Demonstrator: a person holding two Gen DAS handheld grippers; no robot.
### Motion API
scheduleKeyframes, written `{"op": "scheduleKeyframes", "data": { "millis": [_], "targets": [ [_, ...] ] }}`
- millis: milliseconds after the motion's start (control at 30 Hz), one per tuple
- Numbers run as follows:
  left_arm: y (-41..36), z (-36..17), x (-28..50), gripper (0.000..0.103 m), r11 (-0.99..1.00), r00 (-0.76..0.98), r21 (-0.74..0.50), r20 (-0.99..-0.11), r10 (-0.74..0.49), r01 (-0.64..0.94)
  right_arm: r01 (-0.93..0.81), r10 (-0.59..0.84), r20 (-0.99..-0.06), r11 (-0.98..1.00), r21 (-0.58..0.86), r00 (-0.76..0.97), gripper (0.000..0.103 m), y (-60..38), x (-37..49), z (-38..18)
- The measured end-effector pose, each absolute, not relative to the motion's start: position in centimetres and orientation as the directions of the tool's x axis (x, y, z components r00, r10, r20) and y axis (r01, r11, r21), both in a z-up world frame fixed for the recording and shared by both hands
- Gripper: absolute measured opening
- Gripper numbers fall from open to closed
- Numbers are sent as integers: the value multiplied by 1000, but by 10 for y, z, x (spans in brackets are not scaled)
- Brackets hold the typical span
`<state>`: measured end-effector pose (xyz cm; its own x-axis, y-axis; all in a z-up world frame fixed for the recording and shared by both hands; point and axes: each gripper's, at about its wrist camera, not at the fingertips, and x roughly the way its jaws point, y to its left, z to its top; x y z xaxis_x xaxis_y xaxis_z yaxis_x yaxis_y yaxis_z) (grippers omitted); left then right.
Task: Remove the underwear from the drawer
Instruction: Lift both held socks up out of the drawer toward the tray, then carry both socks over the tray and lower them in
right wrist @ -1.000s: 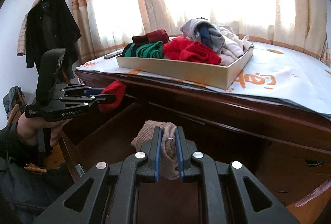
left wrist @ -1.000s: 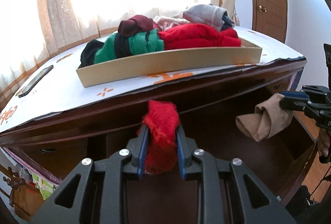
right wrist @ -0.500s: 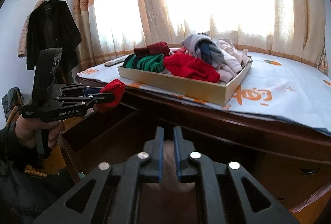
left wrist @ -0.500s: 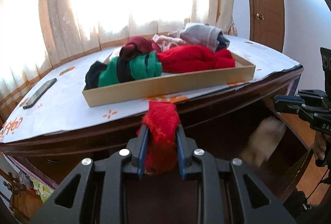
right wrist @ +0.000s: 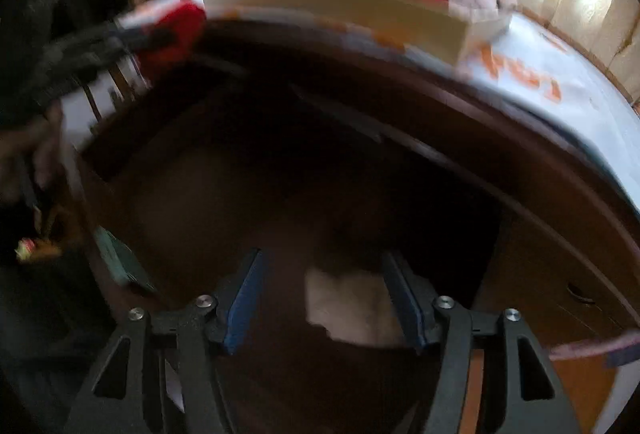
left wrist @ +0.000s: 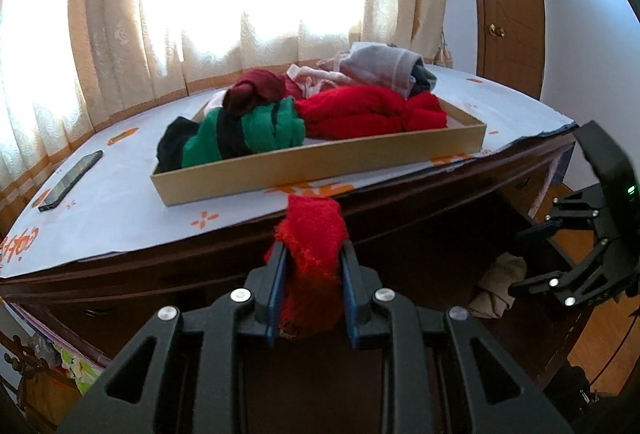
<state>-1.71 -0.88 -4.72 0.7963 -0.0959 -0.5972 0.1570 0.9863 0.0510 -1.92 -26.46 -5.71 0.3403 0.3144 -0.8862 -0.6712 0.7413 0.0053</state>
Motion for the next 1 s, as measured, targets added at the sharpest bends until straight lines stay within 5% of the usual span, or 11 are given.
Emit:
{"op": "scheduleKeyframes", "data": {
  "millis": [300, 367, 467, 1000],
  "targets": [
    [-10, -48, -18, 24, 984, 789, 48, -605, -107, 170, -677, 60, -965, 724, -134, 255, 59, -247, 5, -103],
    [-9, -48, -17, 24, 984, 789, 48, -605, -107, 170, -681, 39, -965, 715, -155, 261, 20, -245, 6, -103],
    [-8, -48, -16, 24, 985, 789, 42, -604, -109, 168, -679, 74, -952, 717, -156, 297, 5, -246, 3, -92],
    [-4, -7, -9, 23, 979, 829, 88, -549, -104, 181, -720, 360, -797, 681, -131, 485, 3, -211, -29, 37]
  ]
}}
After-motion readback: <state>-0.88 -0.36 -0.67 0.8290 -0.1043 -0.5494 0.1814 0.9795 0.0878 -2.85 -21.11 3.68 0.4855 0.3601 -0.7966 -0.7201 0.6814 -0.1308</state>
